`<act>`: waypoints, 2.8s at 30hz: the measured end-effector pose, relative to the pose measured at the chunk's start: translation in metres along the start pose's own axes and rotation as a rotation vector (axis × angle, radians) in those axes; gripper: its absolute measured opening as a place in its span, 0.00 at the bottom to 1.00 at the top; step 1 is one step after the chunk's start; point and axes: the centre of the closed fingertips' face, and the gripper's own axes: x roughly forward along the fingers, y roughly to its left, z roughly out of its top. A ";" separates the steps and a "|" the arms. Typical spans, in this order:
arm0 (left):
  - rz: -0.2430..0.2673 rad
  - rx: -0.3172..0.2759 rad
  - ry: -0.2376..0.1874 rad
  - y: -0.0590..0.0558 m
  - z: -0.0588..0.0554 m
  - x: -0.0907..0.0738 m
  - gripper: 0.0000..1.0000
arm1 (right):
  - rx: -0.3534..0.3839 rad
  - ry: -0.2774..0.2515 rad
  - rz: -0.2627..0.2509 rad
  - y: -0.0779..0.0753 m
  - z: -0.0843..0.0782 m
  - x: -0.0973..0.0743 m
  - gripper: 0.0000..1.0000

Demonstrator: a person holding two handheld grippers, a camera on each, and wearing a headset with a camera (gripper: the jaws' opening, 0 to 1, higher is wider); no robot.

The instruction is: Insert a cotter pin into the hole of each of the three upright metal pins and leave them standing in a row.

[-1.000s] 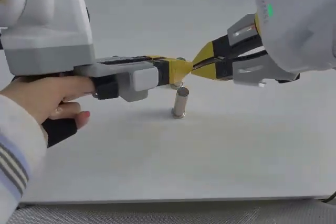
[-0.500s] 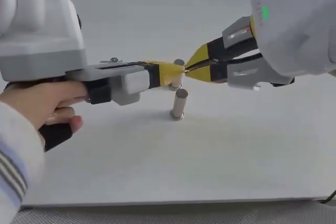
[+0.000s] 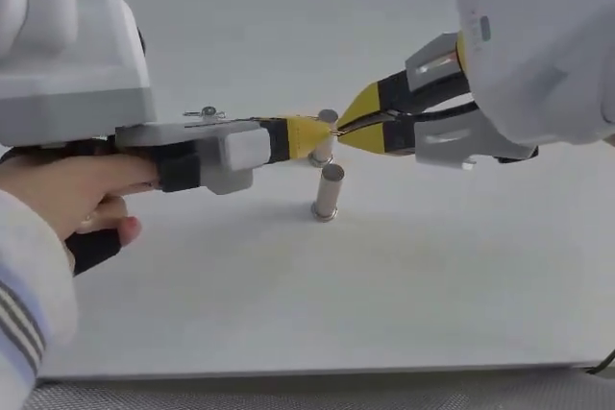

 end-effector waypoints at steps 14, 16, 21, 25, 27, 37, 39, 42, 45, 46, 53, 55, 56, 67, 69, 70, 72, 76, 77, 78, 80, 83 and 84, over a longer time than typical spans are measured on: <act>-0.017 0.024 0.022 -0.016 -0.007 -0.001 0.00 | 0.104 -0.003 0.034 0.011 -0.011 -0.003 0.14; -0.018 0.041 0.029 -0.018 -0.008 -0.002 0.00 | 0.157 -0.013 0.046 0.015 -0.013 -0.004 0.15; -0.033 0.131 0.058 -0.023 -0.009 -0.003 0.00 | 0.256 -0.048 0.066 0.017 -0.014 -0.003 0.21; -0.052 0.158 0.080 -0.021 -0.010 -0.005 0.00 | 0.393 -0.086 0.092 0.022 -0.012 -0.002 0.15; -0.059 0.177 0.089 -0.019 -0.011 -0.006 0.00 | 0.433 -0.109 0.113 0.025 -0.011 -0.001 0.13; -0.117 0.256 0.095 -0.028 -0.013 -0.009 0.00 | 0.592 -0.203 0.170 0.040 0.002 0.002 0.04; -0.125 0.269 0.097 -0.030 -0.013 -0.010 0.00 | 0.659 -0.223 0.187 0.043 0.003 0.002 0.01; -0.132 0.286 0.110 -0.030 -0.015 -0.011 0.00 | 0.670 -0.252 0.181 0.043 0.006 0.000 0.00; -0.138 0.318 0.128 -0.032 -0.018 -0.011 0.00 | 0.693 -0.290 0.189 0.042 0.011 -0.003 0.00; -0.140 0.321 0.130 -0.033 -0.019 -0.011 0.00 | 0.696 -0.293 0.190 0.042 0.011 -0.003 0.00; -0.160 0.392 0.177 -0.035 -0.029 -0.011 0.00 | 0.693 -0.264 0.227 0.049 0.007 -0.005 0.00; -0.165 0.429 0.197 -0.035 -0.033 -0.012 0.00 | 0.690 -0.258 0.233 0.051 0.005 -0.005 0.00; -0.165 0.455 0.203 -0.034 -0.034 -0.012 0.00 | 0.687 -0.257 0.233 0.051 0.005 -0.005 0.00; -0.173 0.593 0.239 -0.029 -0.043 -0.012 0.00 | 0.603 -0.251 0.195 0.047 0.007 -0.011 0.00; -0.167 0.601 0.250 -0.028 -0.045 -0.010 0.00 | 0.596 -0.250 0.193 0.046 0.007 -0.011 0.00; -0.165 0.605 0.251 -0.028 -0.045 -0.009 0.00 | 0.586 -0.248 0.195 0.046 0.006 -0.011 0.00; -0.165 0.608 0.252 -0.028 -0.045 -0.008 0.00 | 0.568 -0.241 0.196 0.047 0.005 -0.011 0.00; -0.152 0.634 0.252 -0.026 -0.044 -0.006 0.02 | 0.551 -0.236 0.195 0.048 0.004 -0.012 0.00; -0.153 0.660 0.265 -0.024 -0.045 -0.007 0.01 | 0.546 -0.232 0.195 0.048 0.003 -0.012 0.00; -0.147 0.674 0.265 -0.022 -0.044 -0.006 0.01 | 0.541 -0.228 0.193 0.048 0.003 -0.012 0.00; -0.141 0.687 0.268 -0.023 -0.044 -0.004 0.02 | 0.537 -0.221 0.185 0.048 0.001 -0.012 0.00; -0.121 0.693 0.268 -0.022 -0.043 -0.001 0.11 | 0.537 -0.205 0.174 0.047 -0.005 -0.012 0.00; -0.114 0.694 0.270 -0.021 -0.043 0.001 0.14 | 0.540 -0.200 0.172 0.047 -0.007 -0.013 0.00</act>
